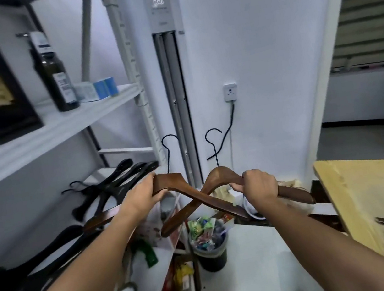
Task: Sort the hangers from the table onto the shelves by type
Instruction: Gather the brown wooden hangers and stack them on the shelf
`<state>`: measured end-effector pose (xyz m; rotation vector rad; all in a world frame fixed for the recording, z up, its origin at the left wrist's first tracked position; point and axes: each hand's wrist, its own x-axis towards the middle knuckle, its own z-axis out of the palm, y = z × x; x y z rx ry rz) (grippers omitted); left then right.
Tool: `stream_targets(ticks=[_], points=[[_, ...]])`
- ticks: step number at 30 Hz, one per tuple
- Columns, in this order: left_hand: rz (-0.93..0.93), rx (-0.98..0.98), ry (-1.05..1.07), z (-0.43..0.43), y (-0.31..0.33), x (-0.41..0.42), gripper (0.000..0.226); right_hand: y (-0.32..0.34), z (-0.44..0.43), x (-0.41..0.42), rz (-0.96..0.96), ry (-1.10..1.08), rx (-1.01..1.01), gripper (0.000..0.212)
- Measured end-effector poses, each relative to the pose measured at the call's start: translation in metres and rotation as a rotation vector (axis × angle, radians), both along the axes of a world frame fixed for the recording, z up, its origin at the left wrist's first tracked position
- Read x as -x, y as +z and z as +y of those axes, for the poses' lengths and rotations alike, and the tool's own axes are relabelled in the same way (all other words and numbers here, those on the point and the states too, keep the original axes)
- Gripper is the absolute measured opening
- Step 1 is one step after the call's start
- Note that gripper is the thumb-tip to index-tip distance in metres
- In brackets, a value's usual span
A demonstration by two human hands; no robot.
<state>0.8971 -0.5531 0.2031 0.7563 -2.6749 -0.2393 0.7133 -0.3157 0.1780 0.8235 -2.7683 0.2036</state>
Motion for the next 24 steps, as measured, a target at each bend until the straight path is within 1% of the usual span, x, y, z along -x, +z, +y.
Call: stream_targets(ticks=[5,10,18,24], points=[[-0.024,-0.048,0.101,-0.009,-0.005,-0.074,0.058,-0.006,-0.029,-0.046,0.003,0.096,0.014,0.048],[-0.020,-0.041,0.206,-0.010,-0.005,-0.135,0.056,-0.006,-0.058,-0.086,-0.002,0.186,0.009,0.052],[-0.025,-0.038,0.375,0.004,0.000,-0.212,0.051,-0.004,-0.099,-0.135,-0.001,0.392,0.009,0.046],[-0.006,-0.109,0.514,0.020,-0.002,-0.262,0.052,-0.002,-0.124,-0.169,-0.013,0.546,0.017,0.047]])
